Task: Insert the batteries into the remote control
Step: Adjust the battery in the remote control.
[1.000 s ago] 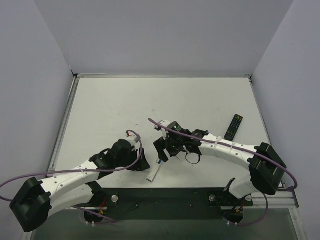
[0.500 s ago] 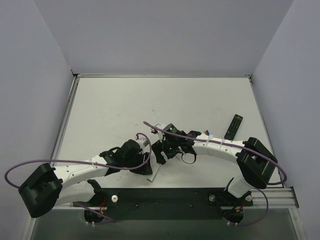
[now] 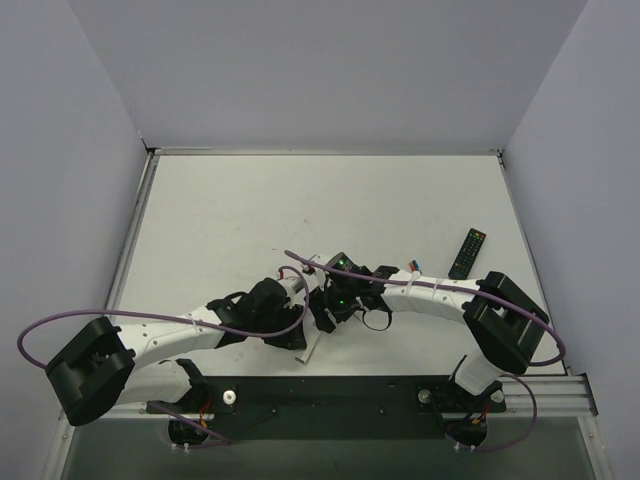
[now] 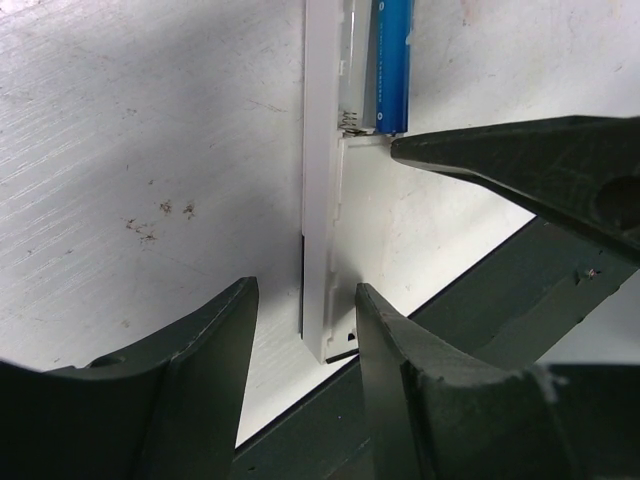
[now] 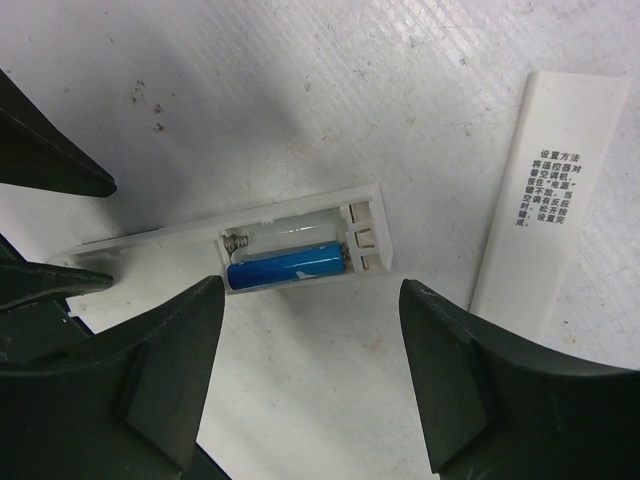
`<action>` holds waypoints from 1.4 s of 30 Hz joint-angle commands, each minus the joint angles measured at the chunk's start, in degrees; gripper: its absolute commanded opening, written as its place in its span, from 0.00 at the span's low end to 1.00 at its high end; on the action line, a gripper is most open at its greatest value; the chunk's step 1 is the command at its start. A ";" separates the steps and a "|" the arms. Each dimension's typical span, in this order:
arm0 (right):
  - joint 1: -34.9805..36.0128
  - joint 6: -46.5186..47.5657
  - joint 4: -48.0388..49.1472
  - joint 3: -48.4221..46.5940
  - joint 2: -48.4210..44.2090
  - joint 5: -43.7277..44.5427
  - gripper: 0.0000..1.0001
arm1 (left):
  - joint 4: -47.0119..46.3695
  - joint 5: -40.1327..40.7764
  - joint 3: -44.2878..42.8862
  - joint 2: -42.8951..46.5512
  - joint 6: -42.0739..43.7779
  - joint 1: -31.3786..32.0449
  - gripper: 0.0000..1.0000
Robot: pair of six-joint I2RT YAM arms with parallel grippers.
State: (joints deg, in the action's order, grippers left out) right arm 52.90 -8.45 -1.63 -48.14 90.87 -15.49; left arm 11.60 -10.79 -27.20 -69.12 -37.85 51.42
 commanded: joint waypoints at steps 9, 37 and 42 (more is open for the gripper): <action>0.01 2.56 2.77 0.85 0.97 0.98 0.62 | 1.76 1.12 -1.19 -0.05 0.58 0.52 0.50; -3.25 11.44 -11.55 -4.94 6.60 -10.18 0.43 | 4.23 2.88 -1.10 -0.40 0.23 0.44 0.48; -3.33 9.51 -11.91 -5.21 4.94 -9.39 0.42 | 4.05 3.14 -0.84 0.13 -0.03 0.44 0.48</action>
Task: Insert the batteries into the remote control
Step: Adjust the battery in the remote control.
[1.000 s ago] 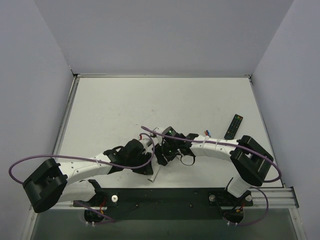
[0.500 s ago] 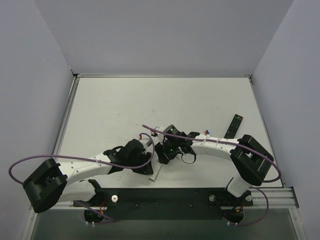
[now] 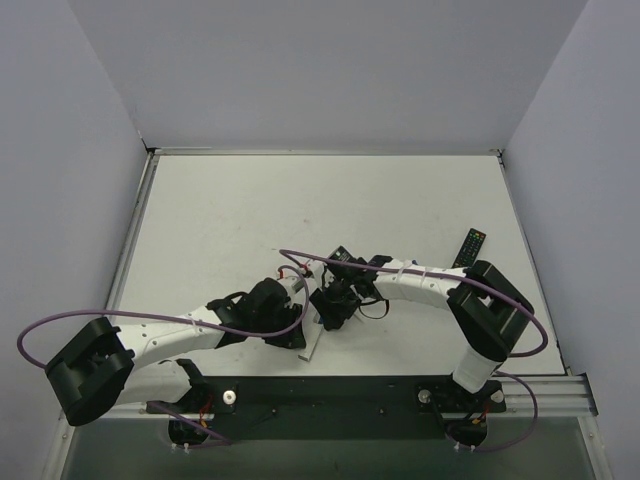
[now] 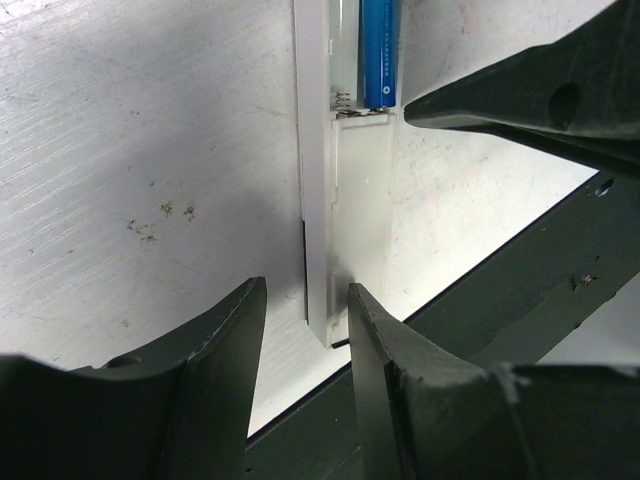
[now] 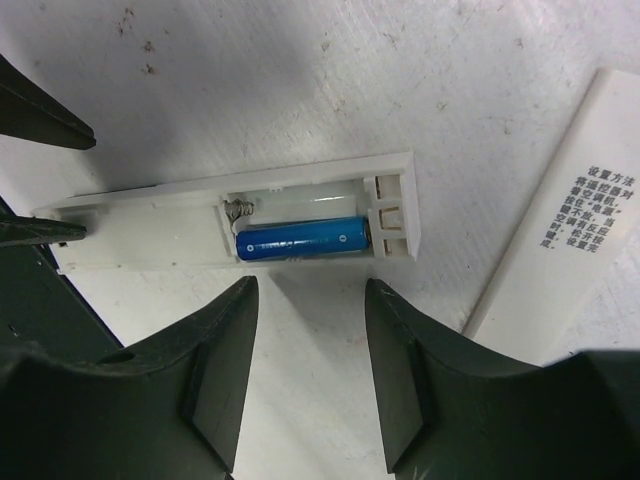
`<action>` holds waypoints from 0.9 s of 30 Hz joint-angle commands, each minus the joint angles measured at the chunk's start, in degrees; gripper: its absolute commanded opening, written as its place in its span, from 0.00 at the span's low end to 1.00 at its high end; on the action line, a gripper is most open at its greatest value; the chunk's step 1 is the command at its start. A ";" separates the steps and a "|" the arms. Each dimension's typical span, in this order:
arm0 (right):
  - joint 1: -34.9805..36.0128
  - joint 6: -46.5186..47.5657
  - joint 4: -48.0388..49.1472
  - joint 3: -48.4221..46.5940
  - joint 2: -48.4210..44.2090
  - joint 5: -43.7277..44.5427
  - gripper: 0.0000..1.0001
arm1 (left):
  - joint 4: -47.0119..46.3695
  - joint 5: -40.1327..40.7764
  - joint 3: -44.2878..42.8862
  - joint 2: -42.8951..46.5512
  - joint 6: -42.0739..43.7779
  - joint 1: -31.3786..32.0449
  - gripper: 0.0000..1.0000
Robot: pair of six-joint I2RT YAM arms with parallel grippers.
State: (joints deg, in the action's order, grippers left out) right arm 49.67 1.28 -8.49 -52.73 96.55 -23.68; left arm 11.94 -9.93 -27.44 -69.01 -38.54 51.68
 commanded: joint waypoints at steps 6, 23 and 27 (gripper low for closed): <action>-1.42 -6.89 -3.74 -0.36 -8.21 1.79 0.44 | 3.09 2.47 -0.16 0.81 0.31 0.17 0.48; 2.45 -14.11 6.99 2.02 -4.80 10.06 0.45 | 2.64 2.55 0.02 1.25 0.14 0.09 0.48; 3.50 -13.76 6.74 2.01 -3.39 11.63 0.44 | 2.56 2.64 0.19 1.42 0.14 0.09 0.48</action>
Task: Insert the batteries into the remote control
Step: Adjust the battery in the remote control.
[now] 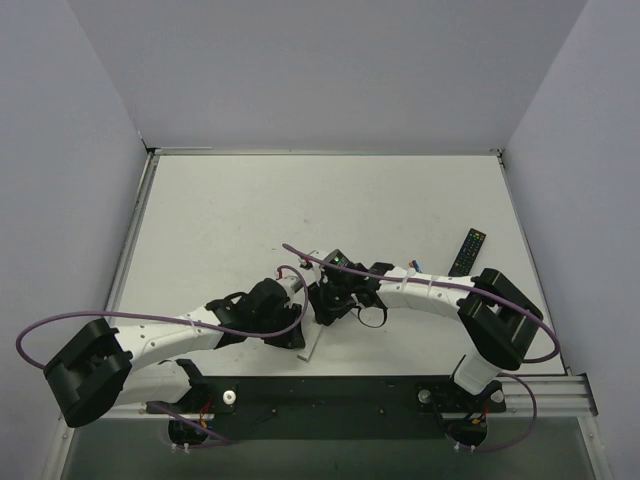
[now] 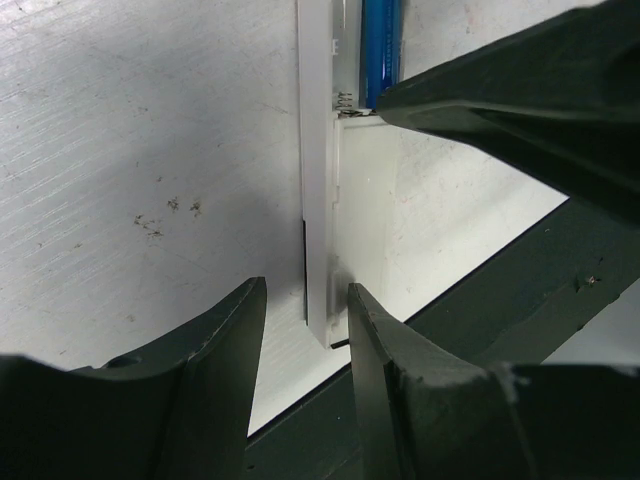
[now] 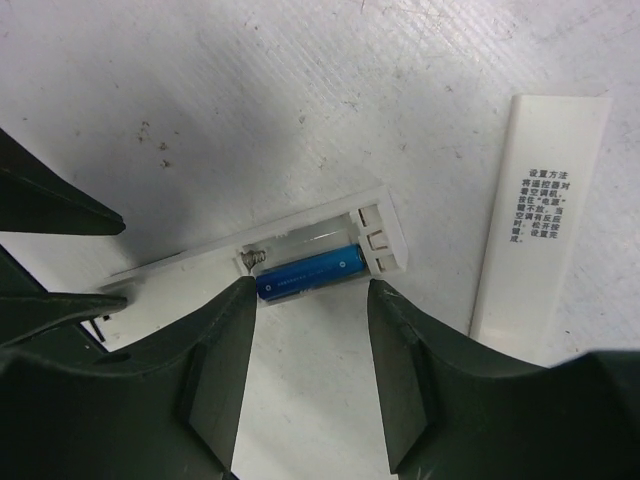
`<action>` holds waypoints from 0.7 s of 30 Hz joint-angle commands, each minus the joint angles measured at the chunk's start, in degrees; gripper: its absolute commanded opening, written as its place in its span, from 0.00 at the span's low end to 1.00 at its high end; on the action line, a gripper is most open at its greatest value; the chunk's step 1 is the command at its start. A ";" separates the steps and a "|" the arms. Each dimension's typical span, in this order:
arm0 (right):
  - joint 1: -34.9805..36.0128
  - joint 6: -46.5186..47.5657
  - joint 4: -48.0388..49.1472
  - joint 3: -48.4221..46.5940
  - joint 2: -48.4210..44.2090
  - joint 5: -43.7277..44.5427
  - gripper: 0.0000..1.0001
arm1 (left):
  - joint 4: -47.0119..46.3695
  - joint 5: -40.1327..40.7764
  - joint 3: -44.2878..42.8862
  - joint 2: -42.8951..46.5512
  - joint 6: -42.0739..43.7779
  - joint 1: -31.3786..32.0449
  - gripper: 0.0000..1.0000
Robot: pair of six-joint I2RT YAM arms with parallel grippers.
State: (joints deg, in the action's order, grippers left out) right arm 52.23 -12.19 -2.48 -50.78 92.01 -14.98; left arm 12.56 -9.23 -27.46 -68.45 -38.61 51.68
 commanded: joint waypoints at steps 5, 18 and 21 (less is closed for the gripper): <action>1.12 0.41 -0.77 1.12 1.51 6.10 0.41 | 1.95 2.12 0.30 1.03 0.11 0.09 0.48; 0.77 0.06 -4.11 0.51 1.60 6.99 0.30 | 2.03 2.29 0.13 1.03 0.03 0.17 0.48; 0.51 -0.73 -4.90 -1.50 -1.82 5.06 0.32 | 2.03 2.64 -0.04 0.86 0.03 0.09 0.48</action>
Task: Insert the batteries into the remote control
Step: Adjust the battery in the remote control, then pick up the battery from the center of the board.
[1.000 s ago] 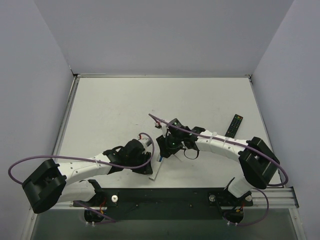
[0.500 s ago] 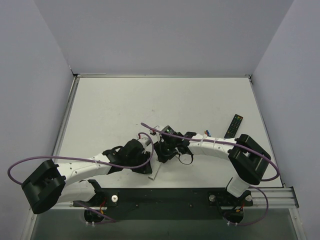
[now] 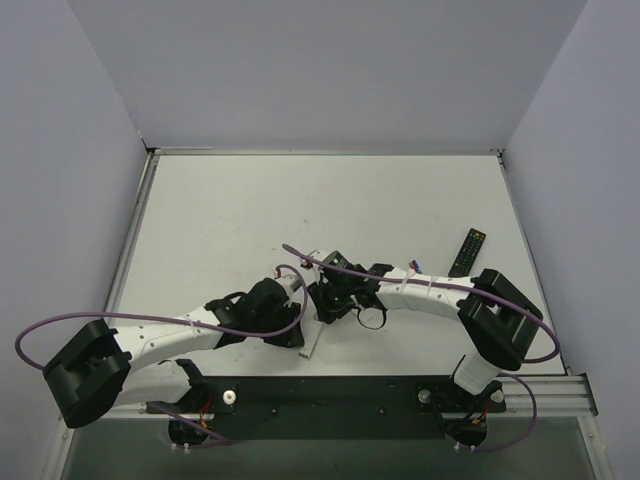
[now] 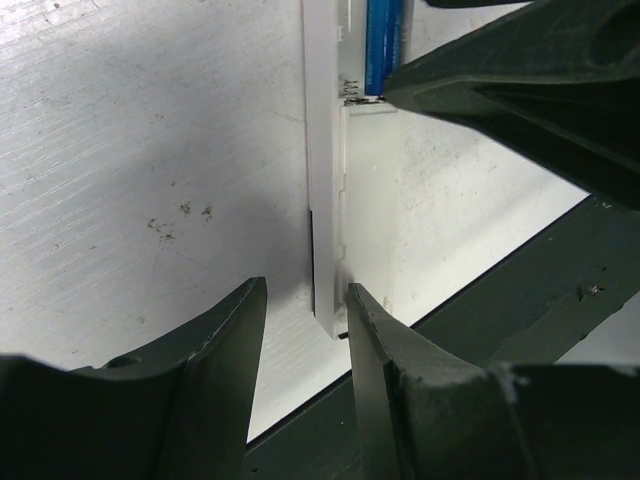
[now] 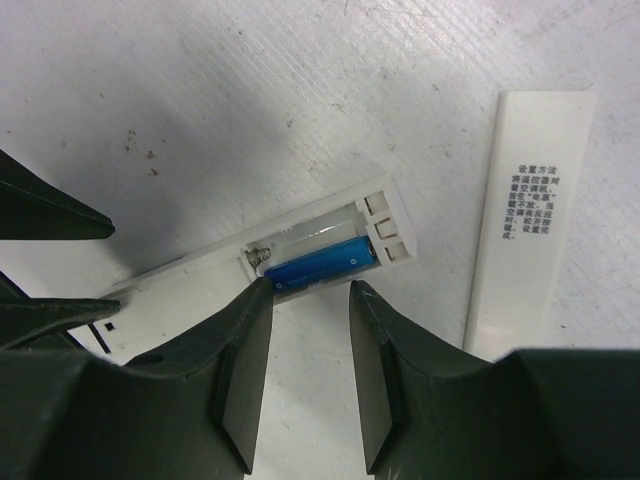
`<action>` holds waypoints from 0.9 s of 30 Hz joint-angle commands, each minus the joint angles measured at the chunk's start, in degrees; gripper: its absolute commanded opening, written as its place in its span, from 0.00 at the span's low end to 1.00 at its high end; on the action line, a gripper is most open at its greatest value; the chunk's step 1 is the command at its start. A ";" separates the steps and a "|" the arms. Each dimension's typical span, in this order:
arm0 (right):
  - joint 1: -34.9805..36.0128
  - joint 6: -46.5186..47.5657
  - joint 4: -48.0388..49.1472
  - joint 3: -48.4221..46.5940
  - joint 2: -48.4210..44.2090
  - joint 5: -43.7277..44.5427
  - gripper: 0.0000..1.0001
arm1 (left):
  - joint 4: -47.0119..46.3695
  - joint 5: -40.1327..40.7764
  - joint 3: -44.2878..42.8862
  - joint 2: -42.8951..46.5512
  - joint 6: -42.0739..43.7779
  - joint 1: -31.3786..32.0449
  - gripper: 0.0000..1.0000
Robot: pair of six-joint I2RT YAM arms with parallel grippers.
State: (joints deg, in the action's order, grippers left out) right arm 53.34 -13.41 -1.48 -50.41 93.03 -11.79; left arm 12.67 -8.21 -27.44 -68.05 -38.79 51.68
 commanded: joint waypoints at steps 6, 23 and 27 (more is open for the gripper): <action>-5.51 0.31 -10.82 -6.79 -9.36 3.43 0.44 | 1.92 2.32 -0.24 0.64 0.11 -0.26 0.48; -40.14 -3.03 -19.09 -9.26 -7.43 6.69 0.35 | 5.17 2.33 -0.86 16.89 1.96 -11.67 0.68; -43.84 -2.06 -20.84 -11.80 -1.91 6.00 0.28 | 8.24 0.22 -2.34 23.03 5.63 -17.91 0.73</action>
State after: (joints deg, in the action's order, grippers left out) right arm 12.56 -16.21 -18.72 -58.30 86.80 -5.54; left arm 17.96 -5.52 -27.42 -50.09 -37.21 38.74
